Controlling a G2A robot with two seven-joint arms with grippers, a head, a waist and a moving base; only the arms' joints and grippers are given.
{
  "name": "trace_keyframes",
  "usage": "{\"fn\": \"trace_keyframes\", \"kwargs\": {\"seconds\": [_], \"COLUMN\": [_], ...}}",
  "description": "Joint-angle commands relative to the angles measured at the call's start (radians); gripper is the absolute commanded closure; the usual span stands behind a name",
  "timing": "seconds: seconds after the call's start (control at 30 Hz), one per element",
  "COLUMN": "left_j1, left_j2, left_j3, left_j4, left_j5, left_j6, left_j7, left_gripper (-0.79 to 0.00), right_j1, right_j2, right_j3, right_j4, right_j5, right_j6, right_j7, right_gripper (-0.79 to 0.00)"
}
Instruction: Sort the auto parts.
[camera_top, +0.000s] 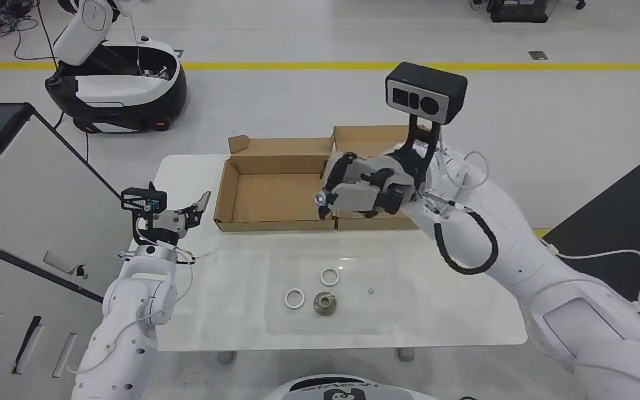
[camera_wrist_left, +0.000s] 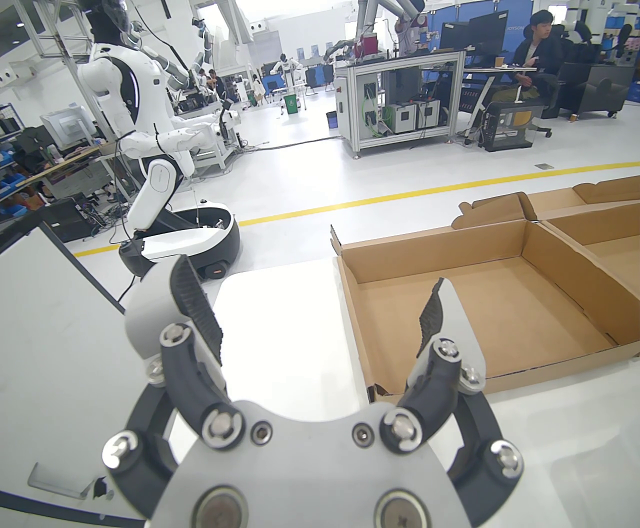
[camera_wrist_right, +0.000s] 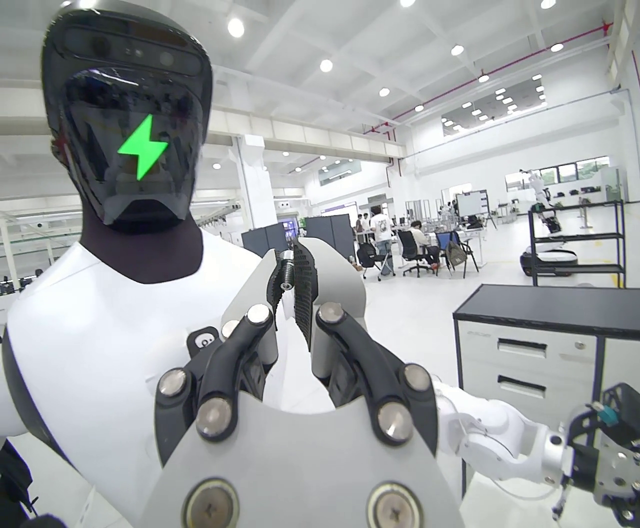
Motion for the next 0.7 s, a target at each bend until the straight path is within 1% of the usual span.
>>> {"fn": "trace_keyframes", "kwargs": {"seconds": [0.0, 0.3, 0.47, 0.67], "left_j1": [0.0, 0.0, 0.0, 0.0], "left_j2": [0.0, 0.0, 0.0, 0.0], "left_j3": [0.0, 0.0, 0.0, 0.0], "left_j4": [0.0, 0.0, 0.0, 0.0], "left_j5": [0.0, 0.0, 0.0, 0.0], "left_j6": [0.0, 0.0, 0.0, 0.0], "left_j7": [0.0, 0.0, 0.0, 0.0], "left_gripper": [-0.785, -0.785, -0.785, -0.785], "right_j1": [-0.016, -0.089, -0.097, -0.07], "right_j2": [-0.002, -0.033, -0.045, -0.036], "right_j3": [0.021, 0.116, 0.124, 0.077], "right_j4": [-0.021, -0.089, -0.071, -0.025], "right_j5": [0.024, 0.122, 0.08, -0.02], "right_j6": [0.0, 0.0, 0.0, 0.0], "right_j7": [0.0, 0.0, 0.0, 0.0], "right_gripper": [0.0, 0.0, 0.0, 0.0]}}
